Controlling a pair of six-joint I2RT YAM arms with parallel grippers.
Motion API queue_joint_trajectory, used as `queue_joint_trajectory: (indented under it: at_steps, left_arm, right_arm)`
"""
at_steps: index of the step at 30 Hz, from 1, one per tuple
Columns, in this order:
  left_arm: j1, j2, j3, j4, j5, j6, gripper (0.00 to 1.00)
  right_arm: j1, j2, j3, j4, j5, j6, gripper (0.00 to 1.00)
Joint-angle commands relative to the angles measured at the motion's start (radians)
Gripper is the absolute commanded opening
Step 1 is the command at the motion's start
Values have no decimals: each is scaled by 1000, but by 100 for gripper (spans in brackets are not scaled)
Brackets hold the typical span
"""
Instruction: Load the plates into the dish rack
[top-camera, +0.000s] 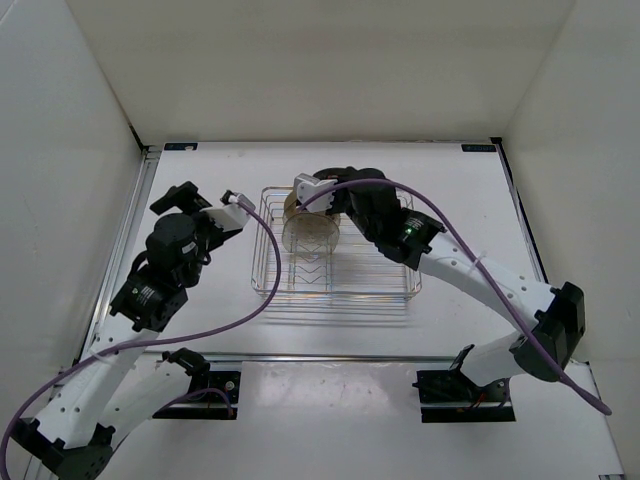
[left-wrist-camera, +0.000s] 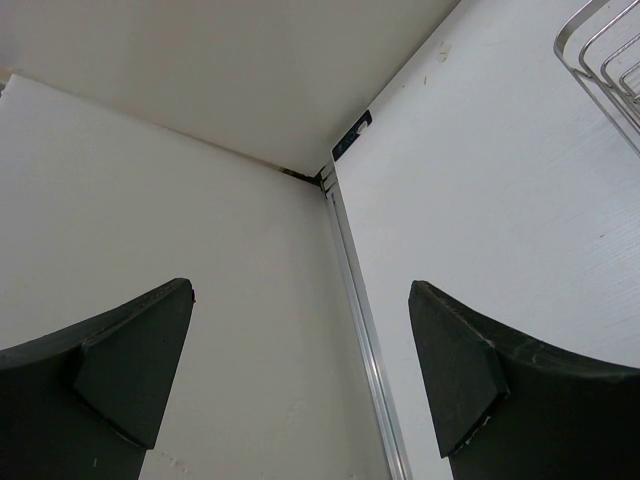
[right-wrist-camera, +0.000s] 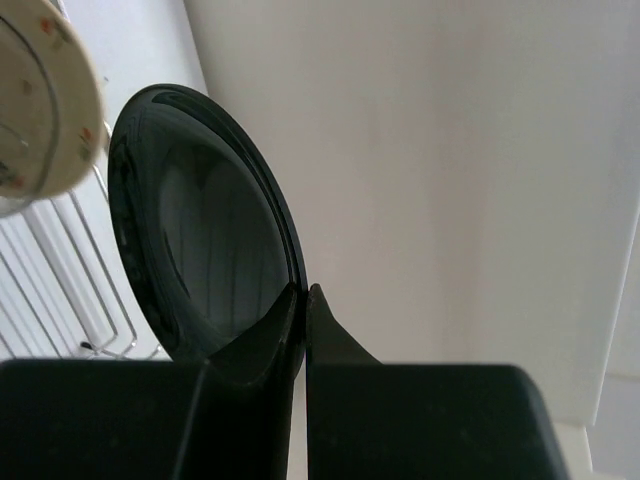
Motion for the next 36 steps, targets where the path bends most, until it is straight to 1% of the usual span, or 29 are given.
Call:
queue_joint_trajectory:
  at_steps: [1,8,14,22,31,36]
  left_arm:
    - [19,-43,-13,-3,-1,-14,100]
    - [79,-134,-54,-3,-11,-14,100]
    - [125,-189,-85,-3,-20,-63,100]
    - [203,-257,-104,-12,-20,-103,100]
    - [214,-268,-113,-21,-11,-122,100]
    - [223,-277,-113,-30,-1,-131,100]
  right_arm:
    - [23,-2,10,39,33,25,0]
    - [45,27,30,-27,12,100,0]
    - [54,48,20,-46,-20,144,0]
    - [63,117,92,-90,-42,212,0]
    - [114,136,135,-119,-31,221,0]
    - [105,136,144,-119,-11,221,0]
